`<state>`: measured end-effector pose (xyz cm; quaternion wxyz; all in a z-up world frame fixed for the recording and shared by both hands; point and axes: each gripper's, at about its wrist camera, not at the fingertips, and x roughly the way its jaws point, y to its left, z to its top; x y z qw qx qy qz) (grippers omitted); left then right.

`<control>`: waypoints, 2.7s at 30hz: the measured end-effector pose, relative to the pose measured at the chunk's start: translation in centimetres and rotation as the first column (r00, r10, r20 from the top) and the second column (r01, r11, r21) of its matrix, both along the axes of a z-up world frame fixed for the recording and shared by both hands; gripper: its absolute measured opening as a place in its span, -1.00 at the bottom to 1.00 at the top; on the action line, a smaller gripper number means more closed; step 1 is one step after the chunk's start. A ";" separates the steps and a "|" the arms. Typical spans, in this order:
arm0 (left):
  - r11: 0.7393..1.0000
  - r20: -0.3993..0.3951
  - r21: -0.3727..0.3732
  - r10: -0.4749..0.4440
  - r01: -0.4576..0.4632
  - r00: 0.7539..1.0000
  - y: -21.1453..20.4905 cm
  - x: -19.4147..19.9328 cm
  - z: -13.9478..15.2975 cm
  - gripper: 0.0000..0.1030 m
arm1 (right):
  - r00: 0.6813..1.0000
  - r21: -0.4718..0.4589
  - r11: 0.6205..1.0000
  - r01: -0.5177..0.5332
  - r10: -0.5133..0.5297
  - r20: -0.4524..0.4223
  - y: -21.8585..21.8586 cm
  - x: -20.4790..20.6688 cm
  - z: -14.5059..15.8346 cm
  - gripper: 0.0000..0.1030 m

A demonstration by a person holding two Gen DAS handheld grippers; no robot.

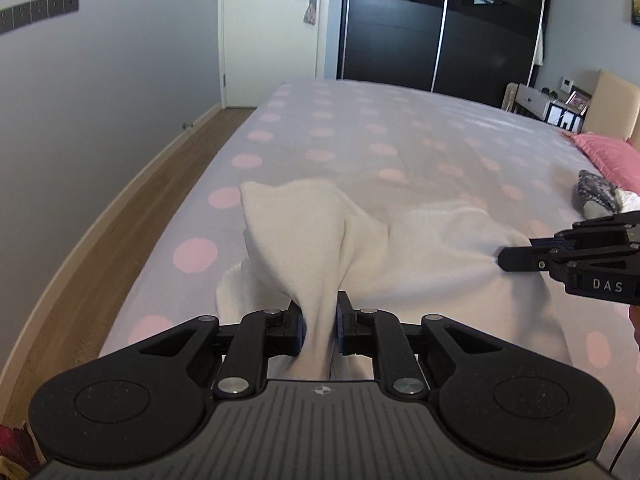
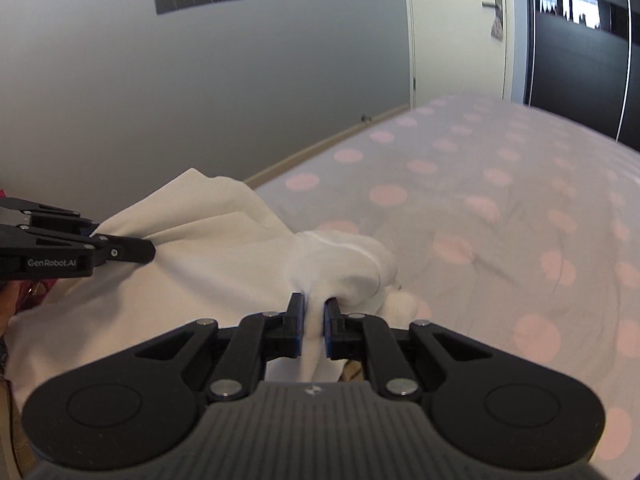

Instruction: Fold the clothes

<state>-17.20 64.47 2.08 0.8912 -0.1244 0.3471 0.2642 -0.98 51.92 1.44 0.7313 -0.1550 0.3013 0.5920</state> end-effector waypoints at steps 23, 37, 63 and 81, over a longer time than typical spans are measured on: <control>0.996 -0.037 0.060 0.066 -0.064 0.997 -5.4 -7.1 3.2 -0.54 | 0.997 0.076 0.995 -0.063 0.059 0.057 -1.2 -0.5 1.1 -0.80; 0.983 -0.090 -0.111 0.137 -0.147 0.986 0.1 -5.4 -4.7 -0.55 | 0.998 -0.093 0.995 0.032 -0.037 -0.048 4.4 3.8 -8.3 -0.85; 0.985 -0.152 -0.012 0.170 -0.173 0.974 -6.3 -6.0 -2.9 -0.47 | 0.962 0.016 0.963 -0.269 0.268 0.047 -5.1 -7.1 -3.9 0.02; 0.974 -0.176 0.067 0.225 -0.217 0.958 -11.9 -5.3 0.7 -0.47 | 0.976 -0.001 0.977 -0.214 0.214 0.050 -7.5 -7.7 -1.2 0.03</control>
